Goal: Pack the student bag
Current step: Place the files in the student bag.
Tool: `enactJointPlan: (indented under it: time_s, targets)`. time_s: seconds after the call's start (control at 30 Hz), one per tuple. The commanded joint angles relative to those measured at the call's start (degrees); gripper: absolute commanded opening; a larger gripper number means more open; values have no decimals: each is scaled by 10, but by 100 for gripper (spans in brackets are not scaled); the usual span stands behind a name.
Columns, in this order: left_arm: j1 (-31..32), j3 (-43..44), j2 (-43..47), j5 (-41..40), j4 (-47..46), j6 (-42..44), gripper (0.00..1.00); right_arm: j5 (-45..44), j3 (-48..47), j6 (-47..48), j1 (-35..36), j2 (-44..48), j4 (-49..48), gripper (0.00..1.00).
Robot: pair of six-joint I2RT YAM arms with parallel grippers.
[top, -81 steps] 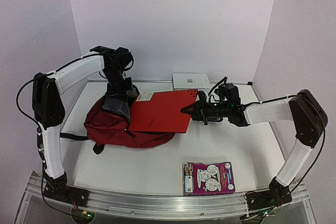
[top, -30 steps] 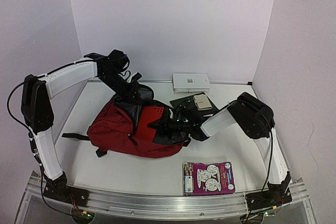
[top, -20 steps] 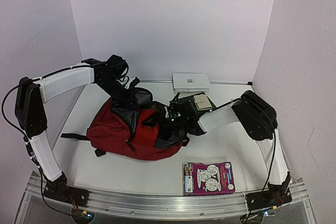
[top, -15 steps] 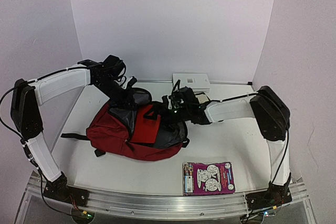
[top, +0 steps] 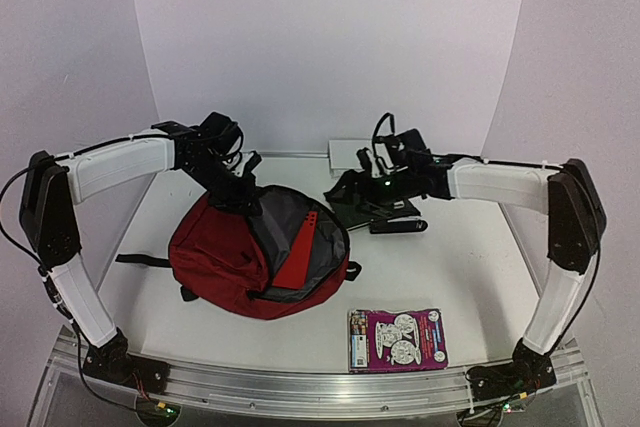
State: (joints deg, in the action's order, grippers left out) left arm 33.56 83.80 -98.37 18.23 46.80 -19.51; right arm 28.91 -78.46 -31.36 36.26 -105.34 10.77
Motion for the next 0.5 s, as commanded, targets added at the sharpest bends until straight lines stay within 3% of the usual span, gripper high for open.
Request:
enactJointPlan:
  time_s: [0.0, 0.1, 0.23, 0.47]
  targets:
    - [14, 1, 20, -28, -9, 5, 20, 24, 11, 150, -42, 73, 93, 98]
    - [26, 13, 9, -41, 8, 10, 22, 29, 15, 248, -64, 98, 158, 98]
    - [66, 45, 16, -71, 29, 11, 32, 28, 18, 414, -81, 124, 289, 97]
    - [103, 7, 114, -105, 13, -41, 53, 1, 102, 618, -87, 206, 427, 95]
